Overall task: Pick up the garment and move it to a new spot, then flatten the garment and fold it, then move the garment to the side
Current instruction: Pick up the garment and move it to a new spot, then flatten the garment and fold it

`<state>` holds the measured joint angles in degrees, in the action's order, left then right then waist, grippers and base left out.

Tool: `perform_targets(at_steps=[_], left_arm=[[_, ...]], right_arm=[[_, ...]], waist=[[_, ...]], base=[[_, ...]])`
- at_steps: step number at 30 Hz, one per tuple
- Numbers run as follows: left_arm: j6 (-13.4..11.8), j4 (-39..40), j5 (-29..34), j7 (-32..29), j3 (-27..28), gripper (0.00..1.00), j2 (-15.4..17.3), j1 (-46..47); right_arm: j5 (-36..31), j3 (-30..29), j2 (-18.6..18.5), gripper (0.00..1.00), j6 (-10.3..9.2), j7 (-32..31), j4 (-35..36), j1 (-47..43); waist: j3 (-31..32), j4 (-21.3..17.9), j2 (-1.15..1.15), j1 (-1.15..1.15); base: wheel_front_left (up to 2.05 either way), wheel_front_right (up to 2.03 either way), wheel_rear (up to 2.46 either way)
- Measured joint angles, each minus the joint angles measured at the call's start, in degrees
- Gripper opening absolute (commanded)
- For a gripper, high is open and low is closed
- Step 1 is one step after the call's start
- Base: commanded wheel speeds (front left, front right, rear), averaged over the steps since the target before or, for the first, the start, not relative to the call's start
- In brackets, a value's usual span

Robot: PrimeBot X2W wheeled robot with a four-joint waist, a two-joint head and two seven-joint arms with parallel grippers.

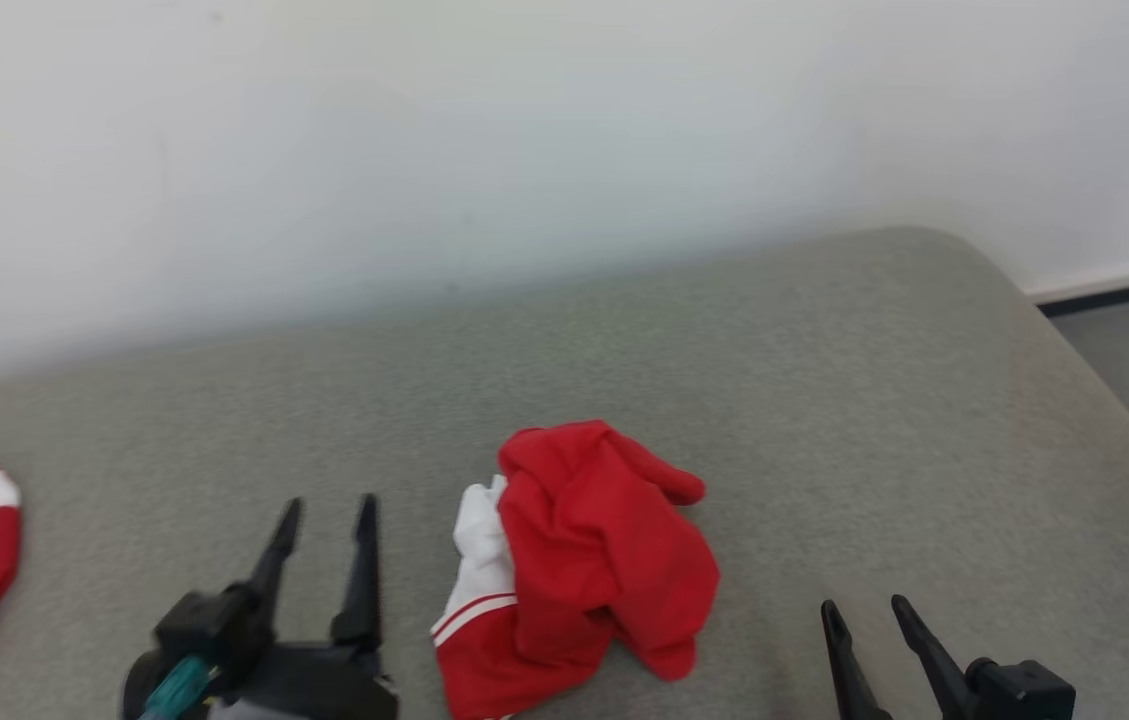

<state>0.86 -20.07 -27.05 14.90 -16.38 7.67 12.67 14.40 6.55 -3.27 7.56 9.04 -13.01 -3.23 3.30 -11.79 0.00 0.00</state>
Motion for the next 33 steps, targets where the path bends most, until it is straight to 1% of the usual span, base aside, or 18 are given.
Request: perform_targets(at_steps=[3,6,13,17,20,23,30,33], left_arm=[[-1.41,6.78,3.03,0.14,3.92,1.00,0.45,-4.93],[-1.34,9.05,4.21,0.14,6.61,1.00,-0.09,-10.80],[0.27,9.57,8.54,0.14,10.79,1.00,-0.62,-17.58],[1.92,9.73,10.89,0.14,12.68,1.00,-1.14,-19.57],[2.80,9.54,12.29,0.14,13.85,1.00,-1.53,-20.58],[4.26,9.24,13.10,0.14,15.17,1.00,-2.22,-21.34],[5.63,8.99,14.18,0.14,17.11,1.00,-3.10,-22.04],[5.78,8.91,14.37,0.14,17.46,1.00,-3.38,-22.01]], right_arm=[[-0.85,-0.54,-0.76,1.00,-0.01,-0.30,0.80,-0.10],[-1.07,-1.01,-1.83,1.00,-0.01,-0.44,0.98,-0.16],[-0.79,-1.81,-3.26,1.00,0.00,0.55,0.36,-0.62],[-0.56,-1.89,-3.26,1.00,0.00,1.09,-0.30,-1.25],[-0.42,-1.79,-3.18,1.00,0.00,1.42,-0.92,-1.79],[-0.21,-1.62,-3.25,1.00,0.00,1.76,-1.66,-2.71],[0.14,-1.70,-3.61,1.00,-0.01,2.18,-2.09,-4.03],[0.15,-1.72,-3.60,1.00,-0.01,2.32,-2.03,-4.03]], waist=[[0.30,2.44,0.00,0.00],[0.54,4.78,0.00,0.00],[1.17,9.45,0.00,0.00],[1.72,11.09,0.00,0.00],[2.34,11.59,0.00,0.00],[3.00,11.55,0.00,-0.01],[3.46,10.40,0.00,-0.01],[3.49,9.90,0.00,-0.01]], base=[[0.00,0.00,0.00],[0.00,0.00,0.00],[0.00,0.00,0.00],[0.00,0.00,0.00],[0.00,0.00,0.00],[0.00,0.00,0.00],[0.00,0.00,0.00],[0.00,0.00,0.00]])
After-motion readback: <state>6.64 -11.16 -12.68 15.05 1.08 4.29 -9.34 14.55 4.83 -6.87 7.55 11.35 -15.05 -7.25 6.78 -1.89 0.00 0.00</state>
